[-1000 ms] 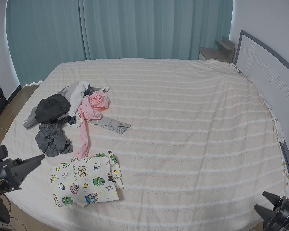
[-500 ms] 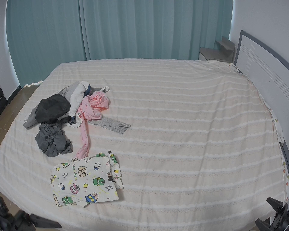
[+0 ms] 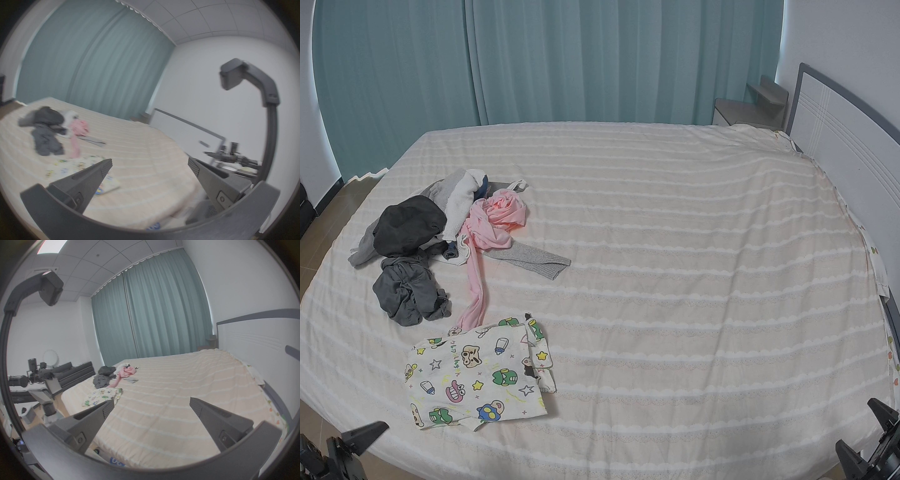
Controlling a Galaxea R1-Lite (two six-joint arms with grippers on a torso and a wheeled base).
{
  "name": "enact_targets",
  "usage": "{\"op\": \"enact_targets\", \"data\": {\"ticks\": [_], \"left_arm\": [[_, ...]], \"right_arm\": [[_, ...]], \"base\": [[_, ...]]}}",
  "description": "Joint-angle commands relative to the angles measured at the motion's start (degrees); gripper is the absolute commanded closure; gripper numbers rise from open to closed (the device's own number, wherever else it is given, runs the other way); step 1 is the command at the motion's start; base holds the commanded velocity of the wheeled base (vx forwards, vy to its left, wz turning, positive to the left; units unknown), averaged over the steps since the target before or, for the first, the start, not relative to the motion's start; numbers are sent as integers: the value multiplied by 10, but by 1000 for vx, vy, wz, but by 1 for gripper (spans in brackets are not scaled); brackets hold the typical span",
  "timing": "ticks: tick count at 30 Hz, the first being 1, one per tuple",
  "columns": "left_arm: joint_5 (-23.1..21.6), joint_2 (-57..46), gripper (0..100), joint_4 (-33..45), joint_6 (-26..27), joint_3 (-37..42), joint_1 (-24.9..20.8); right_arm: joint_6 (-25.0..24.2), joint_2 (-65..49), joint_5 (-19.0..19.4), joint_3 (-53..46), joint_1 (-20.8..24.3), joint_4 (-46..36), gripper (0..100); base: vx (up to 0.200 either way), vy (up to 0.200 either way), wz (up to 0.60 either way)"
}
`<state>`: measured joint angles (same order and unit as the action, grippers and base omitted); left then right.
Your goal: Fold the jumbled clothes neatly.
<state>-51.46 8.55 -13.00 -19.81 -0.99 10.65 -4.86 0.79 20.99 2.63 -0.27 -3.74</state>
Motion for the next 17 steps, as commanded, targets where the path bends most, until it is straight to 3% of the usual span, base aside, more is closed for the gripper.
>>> {"op": "enact_targets", "data": {"ticks": [1,3,6,7,12,16,17], "left_arm": [[572,-27,0,102,137,10,-13],[576,-27,0,109,135,10,-13],[576,-27,0,109,135,10,-13],[572,-27,0,110,141,9,-13],[572,-27,0,110,140,9,-13],[571,-27,0,110,140,9,-13],[571,-27,0,110,140,9,-13]], "right_arm": [[108,-8,-194,-5,1,4,0],[152,-8,-192,-9,1,8,0],[152,-8,-192,-9,1,8,0],[204,-8,-126,-13,1,22,0],[184,-8,-107,-13,1,22,0],[166,-8,-115,-14,1,23,0],[166,-8,-134,-15,1,27,0]], "base": [[0,0,0],[0,0,0],[0,0,0],[0,0,0],[0,0,0],[0,0,0],[0,0,0]]}}
